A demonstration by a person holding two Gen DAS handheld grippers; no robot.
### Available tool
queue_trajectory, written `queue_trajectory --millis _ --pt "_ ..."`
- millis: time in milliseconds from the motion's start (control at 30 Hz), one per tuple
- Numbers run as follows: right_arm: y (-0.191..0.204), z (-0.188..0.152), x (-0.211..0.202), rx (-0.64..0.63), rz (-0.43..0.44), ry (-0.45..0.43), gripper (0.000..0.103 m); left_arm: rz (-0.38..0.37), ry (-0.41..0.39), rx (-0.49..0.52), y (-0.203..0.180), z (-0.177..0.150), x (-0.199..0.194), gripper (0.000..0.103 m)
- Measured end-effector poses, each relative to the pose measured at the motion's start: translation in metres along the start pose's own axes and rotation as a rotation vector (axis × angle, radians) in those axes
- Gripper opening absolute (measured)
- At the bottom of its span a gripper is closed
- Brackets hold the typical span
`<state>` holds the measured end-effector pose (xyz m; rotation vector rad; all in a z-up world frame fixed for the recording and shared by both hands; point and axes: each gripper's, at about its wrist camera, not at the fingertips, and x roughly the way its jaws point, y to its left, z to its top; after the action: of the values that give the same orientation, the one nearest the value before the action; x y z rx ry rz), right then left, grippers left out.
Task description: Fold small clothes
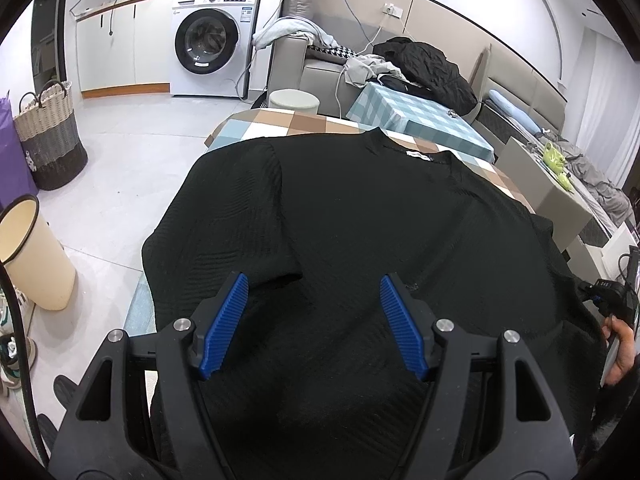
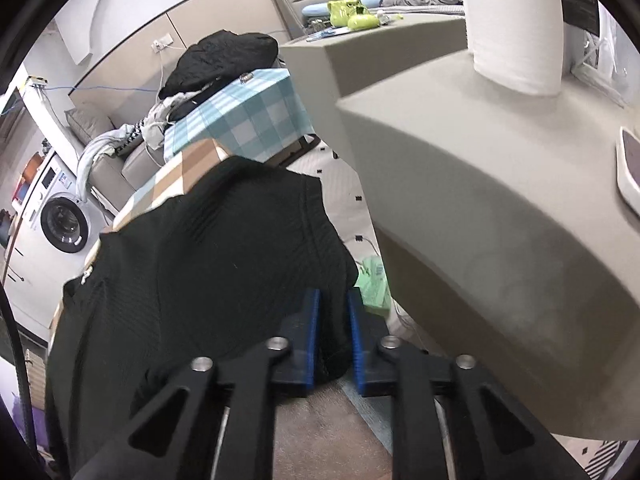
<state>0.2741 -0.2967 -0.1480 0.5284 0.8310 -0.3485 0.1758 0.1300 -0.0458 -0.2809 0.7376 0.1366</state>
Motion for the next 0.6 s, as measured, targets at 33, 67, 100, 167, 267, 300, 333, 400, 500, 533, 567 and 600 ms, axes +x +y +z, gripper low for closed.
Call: queue_trajectory --millis 33,67,100,167,267,300,333,400,500,533,567,600 --pt "0.002 0.001 -0.004 0.005 0.015 -0.018 0.011 -0.002 -0.003 -0.001 0.003 -0.001 -0.001 0.067" --pt "0.006 0.004 -0.011 0.011 0.036 -0.042 0.011 -0.003 -0.005 -0.003 0.005 -0.001 -0.001 0.067" --pt "0.009 0.005 -0.015 0.013 0.045 -0.055 0.011 -0.005 -0.007 -0.005 0.006 -0.001 0.000 0.067" --pt "0.021 0.010 -0.030 0.019 0.114 -0.108 0.010 -0.009 -0.005 -0.009 0.008 -0.001 0.001 0.067" --pt "0.056 0.015 -0.049 -0.014 0.257 -0.168 0.010 -0.009 -0.007 -0.012 0.010 -0.001 0.003 0.067" --pt "0.077 0.016 -0.055 -0.058 0.322 -0.166 0.010 -0.014 -0.008 -0.014 0.011 -0.002 0.003 0.067" --pt "0.101 0.013 -0.059 -0.126 0.406 -0.139 0.010 -0.017 -0.009 -0.016 0.012 -0.002 0.003 0.067" --pt "0.135 0.005 -0.066 -0.220 0.531 -0.088 0.010 -0.021 -0.011 -0.017 0.013 -0.002 0.002 0.067" --pt "0.191 -0.027 -0.065 -0.435 0.640 0.105 0.014 -0.029 -0.017 -0.027 0.014 -0.003 0.000 0.067" --pt "0.201 -0.039 -0.065 -0.481 0.650 0.146 0.019 -0.029 -0.017 -0.030 0.014 -0.003 0.000 0.067" --pt "0.205 -0.048 -0.064 -0.507 0.634 0.164 0.043 -0.024 -0.017 -0.036 0.016 -0.003 0.000 0.067" --pt "0.203 -0.053 -0.065 -0.509 0.610 0.152 0.058 -0.018 -0.016 -0.047 0.018 -0.003 0.001 0.067"
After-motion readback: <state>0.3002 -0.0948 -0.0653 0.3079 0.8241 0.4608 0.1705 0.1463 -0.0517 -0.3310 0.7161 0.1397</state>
